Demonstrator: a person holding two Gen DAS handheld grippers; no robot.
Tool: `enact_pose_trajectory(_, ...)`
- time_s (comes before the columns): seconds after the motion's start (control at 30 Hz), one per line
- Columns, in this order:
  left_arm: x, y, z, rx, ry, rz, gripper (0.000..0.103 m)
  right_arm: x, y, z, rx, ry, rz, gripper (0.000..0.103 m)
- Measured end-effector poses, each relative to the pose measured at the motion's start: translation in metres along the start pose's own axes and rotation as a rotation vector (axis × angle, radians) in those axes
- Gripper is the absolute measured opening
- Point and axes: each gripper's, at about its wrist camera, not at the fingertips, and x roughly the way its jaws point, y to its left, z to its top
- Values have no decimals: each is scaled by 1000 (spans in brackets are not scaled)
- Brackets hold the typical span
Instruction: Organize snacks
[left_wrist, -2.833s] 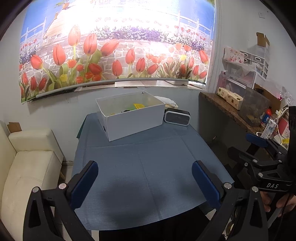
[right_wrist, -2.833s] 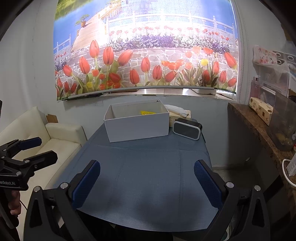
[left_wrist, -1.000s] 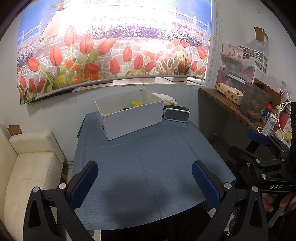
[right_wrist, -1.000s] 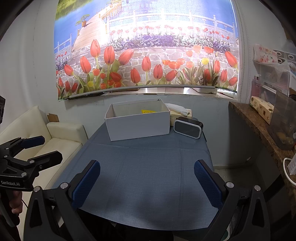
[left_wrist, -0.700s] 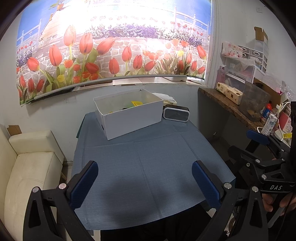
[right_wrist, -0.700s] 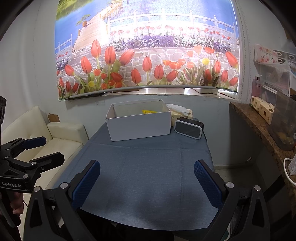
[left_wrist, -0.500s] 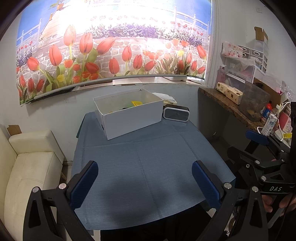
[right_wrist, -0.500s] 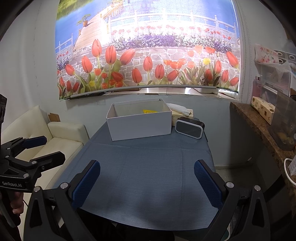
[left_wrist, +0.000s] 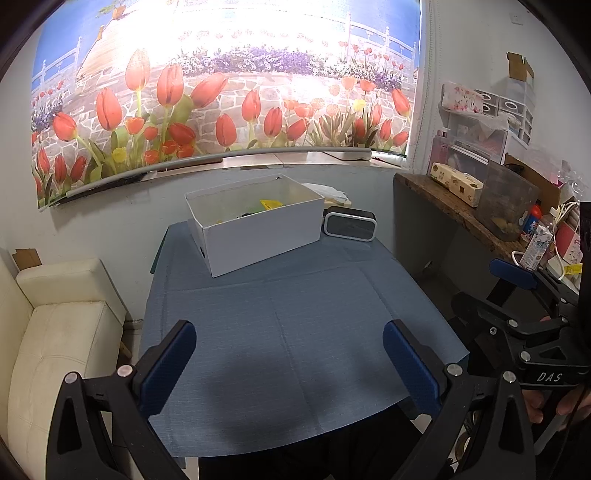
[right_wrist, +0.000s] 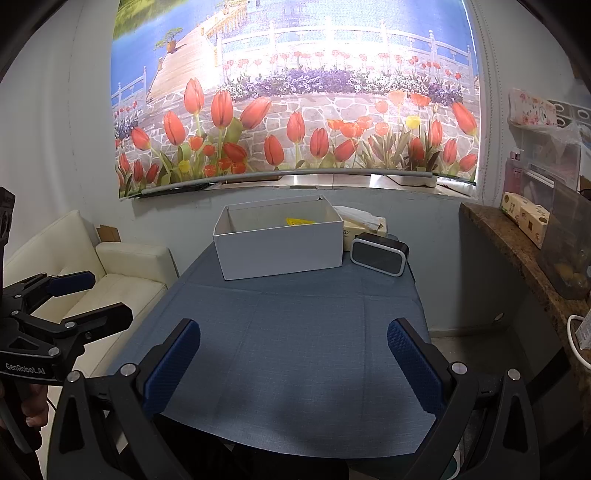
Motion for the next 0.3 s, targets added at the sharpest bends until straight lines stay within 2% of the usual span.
enact_pose_trajectory(0.3,0,-1,0,4,-3,6,103,-1,-1,0,0,-2,2,103)
